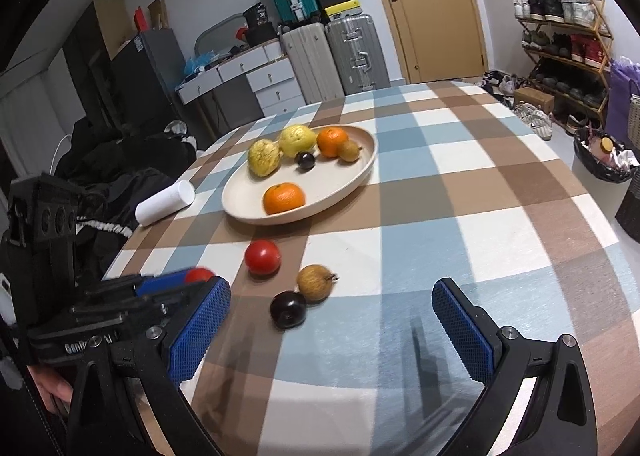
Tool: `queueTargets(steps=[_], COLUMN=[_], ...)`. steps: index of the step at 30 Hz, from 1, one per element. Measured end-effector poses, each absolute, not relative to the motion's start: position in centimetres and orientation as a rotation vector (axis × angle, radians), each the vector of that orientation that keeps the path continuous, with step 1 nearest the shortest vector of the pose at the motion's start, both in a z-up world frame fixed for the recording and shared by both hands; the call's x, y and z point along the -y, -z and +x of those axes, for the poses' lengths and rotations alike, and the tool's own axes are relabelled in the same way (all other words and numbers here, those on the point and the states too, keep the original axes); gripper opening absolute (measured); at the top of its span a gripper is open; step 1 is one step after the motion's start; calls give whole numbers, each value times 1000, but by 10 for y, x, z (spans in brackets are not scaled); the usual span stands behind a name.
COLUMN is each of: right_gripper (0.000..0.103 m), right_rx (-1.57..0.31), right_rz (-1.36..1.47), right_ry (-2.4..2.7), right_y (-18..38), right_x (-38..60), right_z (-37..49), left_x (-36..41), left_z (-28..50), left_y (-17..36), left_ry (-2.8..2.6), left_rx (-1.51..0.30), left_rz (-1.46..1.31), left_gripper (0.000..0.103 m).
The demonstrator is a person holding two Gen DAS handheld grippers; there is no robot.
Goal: Organize fruits
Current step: 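Grasp a red tomato with the left gripper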
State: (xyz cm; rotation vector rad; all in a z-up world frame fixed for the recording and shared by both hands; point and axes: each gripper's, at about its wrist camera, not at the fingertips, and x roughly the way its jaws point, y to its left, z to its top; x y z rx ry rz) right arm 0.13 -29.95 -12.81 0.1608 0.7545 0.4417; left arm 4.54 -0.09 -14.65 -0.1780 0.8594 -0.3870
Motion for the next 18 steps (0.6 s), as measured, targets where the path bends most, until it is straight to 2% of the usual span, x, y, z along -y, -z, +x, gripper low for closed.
queueTargets(steps=[10,12,14,18], right_gripper=[102,98,85,74], right_rx=[-825,-831,-842,-879], right_rz=[116,112,99,87], right_ry=[-477,-469,-463,-452], right_y=[139,140,141,146], right_x=[265,260,255,251], right_z=[3,5,7,11], left_x=[-29,-35,-39,-46], left_z=[36,34,33,31], left_y=[134,132,131,131], left_ry=[372,368,366,362], left_rx=[-814,-807,-804,-801], left_rz=[-221,-229,-237,-247], left_gripper=[32,32,32,32])
